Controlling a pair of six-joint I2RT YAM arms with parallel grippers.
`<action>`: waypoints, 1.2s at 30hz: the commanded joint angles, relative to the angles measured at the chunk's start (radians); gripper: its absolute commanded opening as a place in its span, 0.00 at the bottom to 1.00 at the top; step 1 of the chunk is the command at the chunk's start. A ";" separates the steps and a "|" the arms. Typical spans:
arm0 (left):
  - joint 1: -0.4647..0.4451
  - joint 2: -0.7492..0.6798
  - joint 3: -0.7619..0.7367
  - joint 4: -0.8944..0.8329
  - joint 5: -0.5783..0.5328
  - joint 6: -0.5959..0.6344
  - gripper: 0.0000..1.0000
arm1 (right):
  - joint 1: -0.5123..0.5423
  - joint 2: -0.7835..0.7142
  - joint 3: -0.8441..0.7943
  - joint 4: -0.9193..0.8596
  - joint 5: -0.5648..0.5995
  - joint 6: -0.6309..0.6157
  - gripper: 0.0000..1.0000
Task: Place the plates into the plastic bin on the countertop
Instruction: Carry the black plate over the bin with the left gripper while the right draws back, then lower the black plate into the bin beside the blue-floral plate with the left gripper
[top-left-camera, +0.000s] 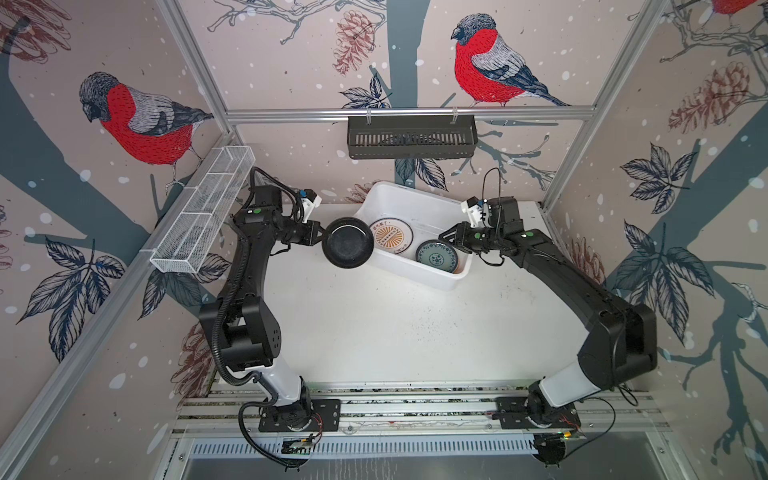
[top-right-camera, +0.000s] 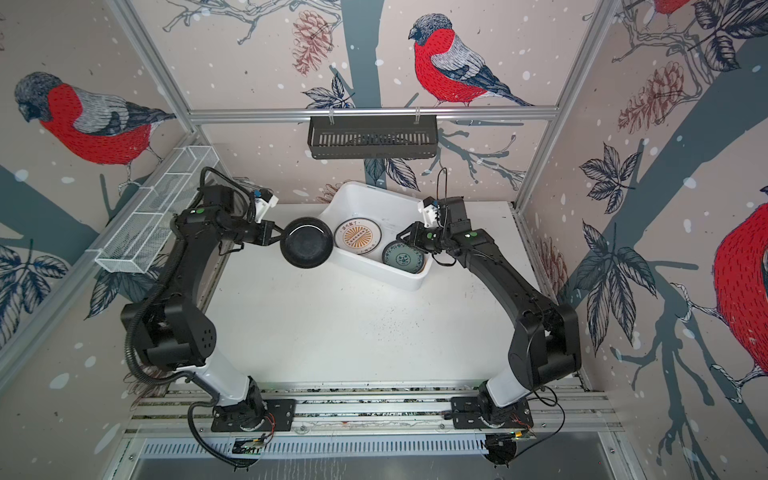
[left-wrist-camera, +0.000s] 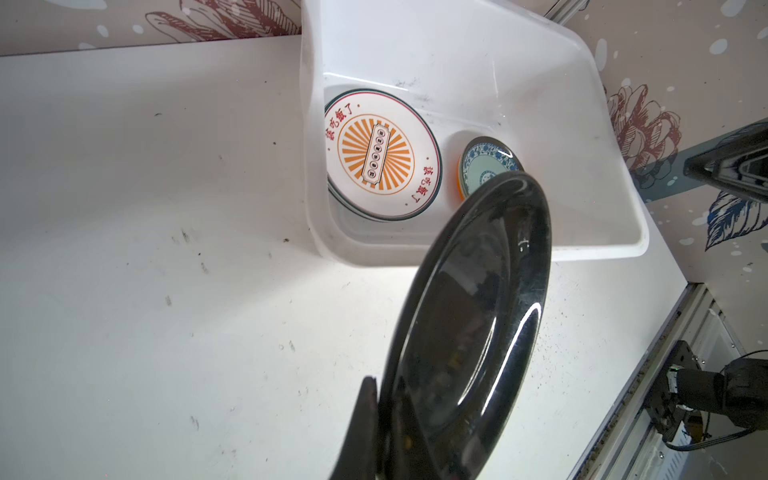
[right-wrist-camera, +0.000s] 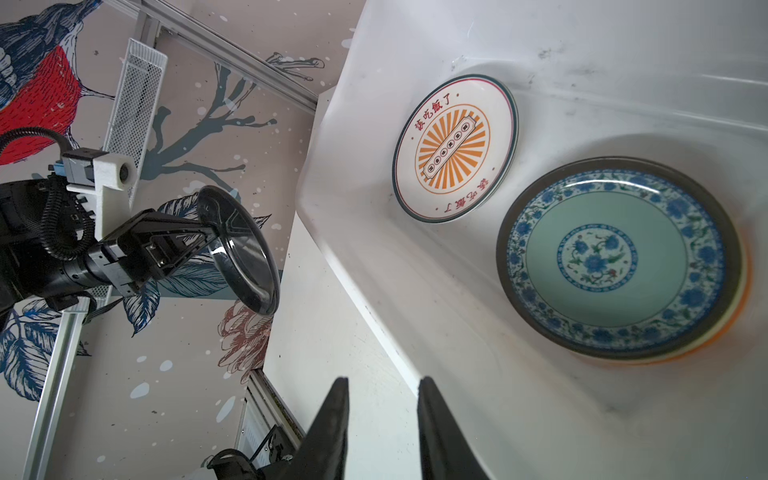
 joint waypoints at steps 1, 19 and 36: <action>-0.046 0.046 0.064 0.052 0.013 -0.052 0.00 | -0.013 -0.031 -0.010 -0.028 0.013 -0.017 0.31; -0.268 0.422 0.463 0.098 0.000 -0.129 0.00 | -0.045 -0.214 -0.122 -0.056 0.108 0.048 0.31; -0.429 0.620 0.526 0.301 -0.026 -0.238 0.00 | -0.051 -0.370 -0.195 -0.114 0.200 0.152 0.31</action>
